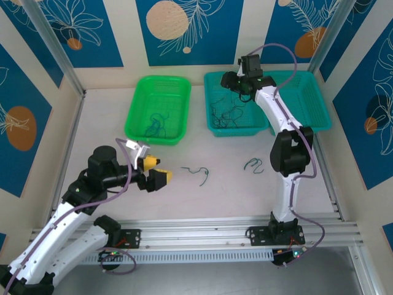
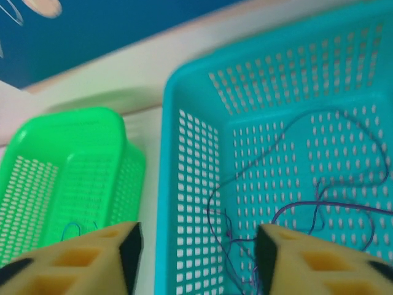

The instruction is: Untangle the cables

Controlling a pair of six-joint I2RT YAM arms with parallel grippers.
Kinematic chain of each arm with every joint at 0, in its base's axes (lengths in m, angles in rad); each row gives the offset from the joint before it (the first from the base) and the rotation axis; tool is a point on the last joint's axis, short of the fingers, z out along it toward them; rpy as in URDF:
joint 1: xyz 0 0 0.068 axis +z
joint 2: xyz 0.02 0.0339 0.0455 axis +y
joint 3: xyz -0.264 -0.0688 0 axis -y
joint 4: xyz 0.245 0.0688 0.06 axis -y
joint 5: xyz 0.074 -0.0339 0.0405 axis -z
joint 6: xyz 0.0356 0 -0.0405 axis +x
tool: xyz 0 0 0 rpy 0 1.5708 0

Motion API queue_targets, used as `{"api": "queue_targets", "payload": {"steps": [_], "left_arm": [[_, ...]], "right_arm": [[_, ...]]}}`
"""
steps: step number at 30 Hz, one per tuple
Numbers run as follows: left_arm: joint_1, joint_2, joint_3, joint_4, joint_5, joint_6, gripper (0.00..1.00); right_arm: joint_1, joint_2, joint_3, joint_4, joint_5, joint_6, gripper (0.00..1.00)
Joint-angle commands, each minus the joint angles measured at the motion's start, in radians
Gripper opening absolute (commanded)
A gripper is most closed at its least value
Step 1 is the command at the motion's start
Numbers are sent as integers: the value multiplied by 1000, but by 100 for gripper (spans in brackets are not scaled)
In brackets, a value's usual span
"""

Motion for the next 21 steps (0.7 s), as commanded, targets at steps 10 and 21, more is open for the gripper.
{"api": "queue_targets", "payload": {"steps": [10,21], "left_arm": [[-2,21,7,52,15,1,100],[-3,106,13,115,42,17,100]], "right_arm": [[8,-468,-466,155,-11,2,74],[-4,-1263,-1345,161,202,340,65]]}}
